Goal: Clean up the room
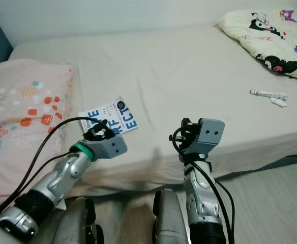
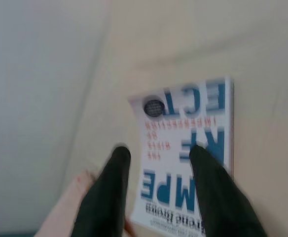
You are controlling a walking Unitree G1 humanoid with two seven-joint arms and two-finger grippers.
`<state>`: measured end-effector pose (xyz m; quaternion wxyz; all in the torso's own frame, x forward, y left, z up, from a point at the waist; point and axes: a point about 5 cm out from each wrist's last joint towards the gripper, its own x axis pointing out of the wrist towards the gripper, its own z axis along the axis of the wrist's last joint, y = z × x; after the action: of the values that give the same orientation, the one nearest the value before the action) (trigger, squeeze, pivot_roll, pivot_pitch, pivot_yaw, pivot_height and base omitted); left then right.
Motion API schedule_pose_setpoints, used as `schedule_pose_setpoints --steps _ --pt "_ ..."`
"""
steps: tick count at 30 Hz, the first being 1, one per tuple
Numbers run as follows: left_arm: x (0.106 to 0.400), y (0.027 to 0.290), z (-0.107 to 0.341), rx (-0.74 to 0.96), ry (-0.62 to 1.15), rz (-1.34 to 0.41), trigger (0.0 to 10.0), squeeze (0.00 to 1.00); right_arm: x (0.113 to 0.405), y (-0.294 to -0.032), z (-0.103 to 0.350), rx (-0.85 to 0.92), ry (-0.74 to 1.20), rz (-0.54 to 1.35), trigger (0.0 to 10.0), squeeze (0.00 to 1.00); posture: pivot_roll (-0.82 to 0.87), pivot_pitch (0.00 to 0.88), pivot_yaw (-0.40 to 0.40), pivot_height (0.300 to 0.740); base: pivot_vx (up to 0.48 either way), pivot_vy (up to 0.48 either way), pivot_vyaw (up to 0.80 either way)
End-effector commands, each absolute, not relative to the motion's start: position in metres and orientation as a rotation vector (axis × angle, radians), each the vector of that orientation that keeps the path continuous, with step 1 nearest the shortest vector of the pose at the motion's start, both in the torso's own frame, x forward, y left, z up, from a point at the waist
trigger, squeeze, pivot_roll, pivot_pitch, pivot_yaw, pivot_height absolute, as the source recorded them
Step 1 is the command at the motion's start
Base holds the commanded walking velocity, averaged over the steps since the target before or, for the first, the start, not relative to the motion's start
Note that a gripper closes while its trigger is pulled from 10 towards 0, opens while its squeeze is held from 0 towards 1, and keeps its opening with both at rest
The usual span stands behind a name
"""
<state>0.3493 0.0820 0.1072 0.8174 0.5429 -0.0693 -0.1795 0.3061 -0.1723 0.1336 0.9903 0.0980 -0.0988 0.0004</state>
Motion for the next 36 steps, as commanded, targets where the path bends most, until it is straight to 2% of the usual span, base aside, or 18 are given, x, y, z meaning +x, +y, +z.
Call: schedule_pose_setpoints --steps 1,12,14,15,19,21,23,24,25,26,28,29,31,32,33,34,36 --pt "0.346 0.088 0.092 1.191 -0.098 -0.391 10.0 1.0 0.303 -0.172 0.129 0.202 -0.175 -0.002 10.0 0.0 -0.05 0.171 0.06 0.594 0.0 0.0 0.0" --pt "0.352 0.097 0.075 1.298 0.005 -0.285 10.0 1.0 0.301 -0.169 0.129 0.202 -0.164 0.005 10.0 0.0 -0.06 0.232 0.052 0.594 0.0 0.0 0.0" --pt "0.352 0.101 0.073 1.334 0.016 -0.281 10.0 0.97 0.3 -0.168 0.129 0.201 -0.162 0.01 10.0 0.0 -0.06 0.236 0.053 0.594 0.0 0.0 0.0" --pt "0.353 0.107 0.07 1.379 0.037 -0.284 10.0 0.0 0.3 -0.167 0.129 0.201 -0.161 0.013 10.0 0.0 -0.06 0.238 0.055 0.594 0.0 0.0 0.0" --pt "0.349 0.116 0.061 1.415 0.076 -0.317 9.8 0.0 0.299 -0.169 0.128 0.202 -0.159 0.008 10.0 0.0 -0.06 0.241 0.058 0.594 0.0 0.0 0.0" --pt "0.346 0.118 0.056 1.437 0.077 -0.325 7.6 0.0 0.299 -0.169 0.128 0.202 -0.158 0.006 10.0 0.0 -0.06 0.245 0.059 0.594 0.0 0.0 0.0" --pt "0.345 0.118 0.055 1.441 0.078 -0.325 7.6 0.0 0.299 -0.169 0.128 0.202 -0.157 0.006 10.0 0.0 -0.06 0.245 0.059 0.594 0.0 0.0 0.0" --pt "0.344 0.117 0.053 1.447 0.082 -0.325 5.5 0.0 0.299 -0.169 0.128 0.202 -0.155 0.007 10.0 0.0 -0.06 0.253 0.058 0.594 0.0 0.0 0.0" --pt "0.344 0.115 0.051 1.448 0.096 -0.34 4.1 0.0 0.299 -0.168 0.129 0.202 -0.155 0.01 10.0 0.0 -0.06 0.258 0.06 0.594 0.0 0.0 0.0" --pt "0.344 0.112 0.051 1.446 0.097 -0.35 6.1 0.0 0.299 -0.166 0.13 0.202 -0.155 0.013 10.0 0.0 -0.07 0.26 0.062 0.594 0.0 0.0 0.0" --pt "0.344 0.11 0.052 1.443 0.097 -0.36 6.1 0.0 0.299 -0.165 0.131 0.202 -0.156 0.015 10.0 0.0 -0.07 0.261 0.065 0.594 0.0 0.0 0.0" --pt "0.346 0.109 0.055 1.44 0.074 -0.346 10.0 0.0 0.298 -0.165 0.13 0.203 -0.157 0.013 10.0 0.0 -0.07 0.256 0.076 0.594 0.0 0.0 0.0" --pt "0.348 0.108 0.058 1.44 0.056 -0.333 10.0 0.0 0.297 -0.165 0.13 0.203 -0.156 0.01 10.0 0.0 -0.07 0.256 0.076 0.594 0.0 0.0 0.0" --pt "0.349 0.108 0.061 1.442 0.036 -0.311 6.6 0.0 0.296 -0.166 0.129 0.203 -0.152 0.006 10.0 0.0 -0.07 0.26 0.075 0.594 0.0 0.0 0.0" --pt "0.349 0.108 0.061 1.442 0.036 -0.311 6.6 0.0 0.296 -0.166 0.129 0.203 -0.152 0.006 10.0 0.0 -0.07 0.26 0.075 0.594 0.0 0.0 0.0" --pt "0.352 0.108 0.065 1.444 0.013 -0.274 2.4 0.0 0.295 -0.166 0.128 0.202 -0.15 0.005 10.0 0.0 -0.08 0.263 0.071 0.594 0.0 0.0 0.0" --pt "0.352 0.108 0.065 1.444 0.013 -0.274 2.4 0.0 0.295 -0.166 0.128 0.202 -0.15 0.005 10.0 0.0 -0.08 0.263 0.071 0.594 0.0 0.0 0.0"
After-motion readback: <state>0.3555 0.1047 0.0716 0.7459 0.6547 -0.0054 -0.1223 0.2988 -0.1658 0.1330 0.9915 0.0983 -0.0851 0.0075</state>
